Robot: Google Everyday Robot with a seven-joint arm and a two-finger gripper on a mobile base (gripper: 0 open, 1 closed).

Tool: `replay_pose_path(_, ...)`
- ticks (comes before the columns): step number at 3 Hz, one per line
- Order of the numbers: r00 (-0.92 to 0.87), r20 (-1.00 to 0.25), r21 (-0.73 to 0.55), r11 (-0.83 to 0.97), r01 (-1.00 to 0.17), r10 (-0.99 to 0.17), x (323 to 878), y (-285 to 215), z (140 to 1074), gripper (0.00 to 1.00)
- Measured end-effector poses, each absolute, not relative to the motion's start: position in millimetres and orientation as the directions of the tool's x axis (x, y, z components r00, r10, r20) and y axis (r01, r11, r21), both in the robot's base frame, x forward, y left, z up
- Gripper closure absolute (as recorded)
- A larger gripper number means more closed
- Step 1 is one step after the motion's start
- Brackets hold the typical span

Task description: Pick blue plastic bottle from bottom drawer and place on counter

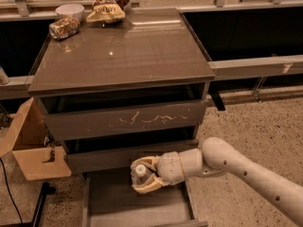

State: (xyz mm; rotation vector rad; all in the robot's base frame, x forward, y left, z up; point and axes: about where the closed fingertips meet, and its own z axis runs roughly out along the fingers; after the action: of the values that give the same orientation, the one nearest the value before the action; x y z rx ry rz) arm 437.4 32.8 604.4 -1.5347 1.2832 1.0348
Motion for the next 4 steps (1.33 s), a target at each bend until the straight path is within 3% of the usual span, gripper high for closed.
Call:
replay_pose_path(2, 0.130, -0.956, -0.103, -0.116, -0.988, -0.263, 445.3, 36.9, 631.6, 1.00)
replay_pose_path(4, 0.129, -0.945, -0.091, -0.138, -0.986, -0.301, 468.8, 44.8, 741.7, 1.00)
